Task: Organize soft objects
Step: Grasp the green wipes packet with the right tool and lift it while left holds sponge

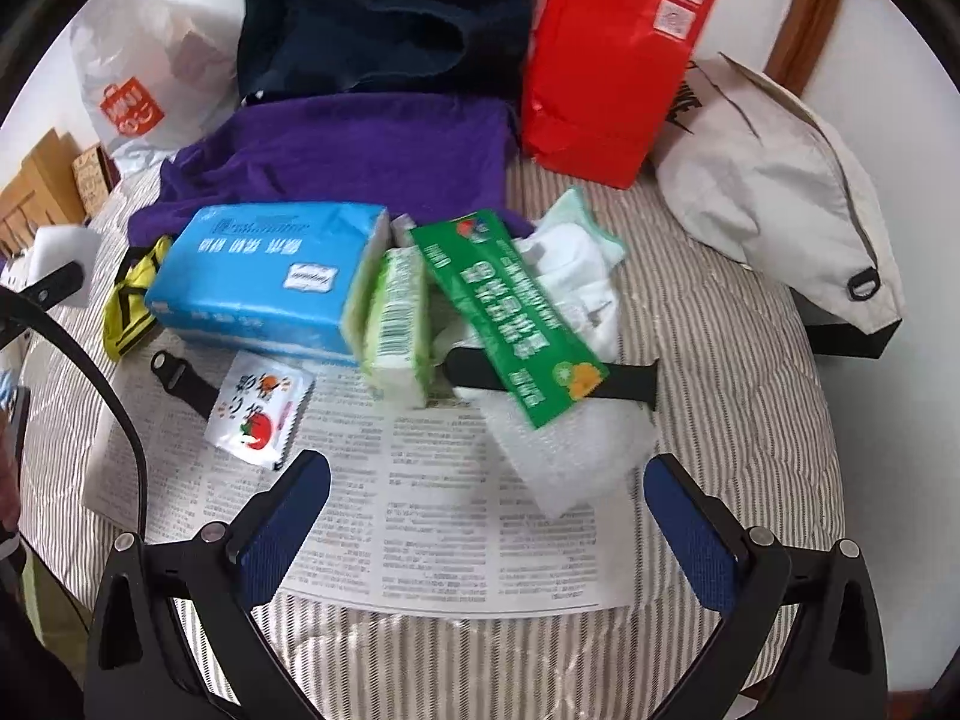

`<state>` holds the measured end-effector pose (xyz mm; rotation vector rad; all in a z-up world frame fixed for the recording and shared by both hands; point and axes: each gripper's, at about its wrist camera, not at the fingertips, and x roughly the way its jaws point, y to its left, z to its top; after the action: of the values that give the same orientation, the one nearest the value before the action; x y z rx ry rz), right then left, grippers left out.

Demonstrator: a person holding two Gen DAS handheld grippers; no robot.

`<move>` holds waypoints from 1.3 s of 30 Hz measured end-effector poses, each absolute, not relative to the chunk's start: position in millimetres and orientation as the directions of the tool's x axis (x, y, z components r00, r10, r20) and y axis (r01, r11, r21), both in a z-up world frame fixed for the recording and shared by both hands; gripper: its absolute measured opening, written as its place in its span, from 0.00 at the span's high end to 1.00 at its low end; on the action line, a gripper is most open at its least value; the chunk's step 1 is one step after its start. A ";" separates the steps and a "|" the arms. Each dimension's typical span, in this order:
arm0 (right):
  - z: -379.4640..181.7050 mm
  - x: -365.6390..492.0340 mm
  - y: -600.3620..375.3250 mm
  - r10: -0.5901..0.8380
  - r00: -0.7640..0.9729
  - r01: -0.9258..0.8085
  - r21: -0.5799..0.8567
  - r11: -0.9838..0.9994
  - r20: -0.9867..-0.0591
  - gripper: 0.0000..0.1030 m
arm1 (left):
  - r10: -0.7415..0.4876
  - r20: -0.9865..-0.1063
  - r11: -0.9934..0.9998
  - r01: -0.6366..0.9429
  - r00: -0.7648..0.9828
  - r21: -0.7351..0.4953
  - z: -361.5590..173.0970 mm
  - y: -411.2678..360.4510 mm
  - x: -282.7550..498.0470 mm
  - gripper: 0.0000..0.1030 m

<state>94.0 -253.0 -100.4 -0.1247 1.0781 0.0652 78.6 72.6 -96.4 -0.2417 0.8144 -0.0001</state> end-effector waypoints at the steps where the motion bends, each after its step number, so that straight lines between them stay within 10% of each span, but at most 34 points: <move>1: -100.5 95.2 -257.7 -0.008 0.477 -0.107 -0.067 0.992 -0.879 0.00 | -0.093 -0.718 0.972 -0.094 0.689 -0.216 -95.1 73.2 77.5 0.21; 18: -132.7 169.4 -287.1 0.096 0.521 -0.152 0.018 0.988 -0.848 0.03 | -0.085 -0.752 0.967 -0.129 0.654 -0.221 -98.1 77.9 82.7 0.21; 24: -155.4 185.0 -268.1 0.098 0.458 -0.260 -0.027 0.965 -0.884 0.54 | -0.093 -0.763 0.964 -0.133 0.640 -0.229 -103.7 78.5 88.4 0.21; 39: -123.3 168.4 -290.5 0.196 0.479 -0.225 0.096 0.970 -0.856 0.70 | -0.120 -0.745 0.964 -0.103 0.656 -0.246 -93.5 78.1 86.4 0.21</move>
<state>168.4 -290.5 -123.3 -0.0306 1.0405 0.2567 86.4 78.1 -93.5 -0.2782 0.8585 -0.0100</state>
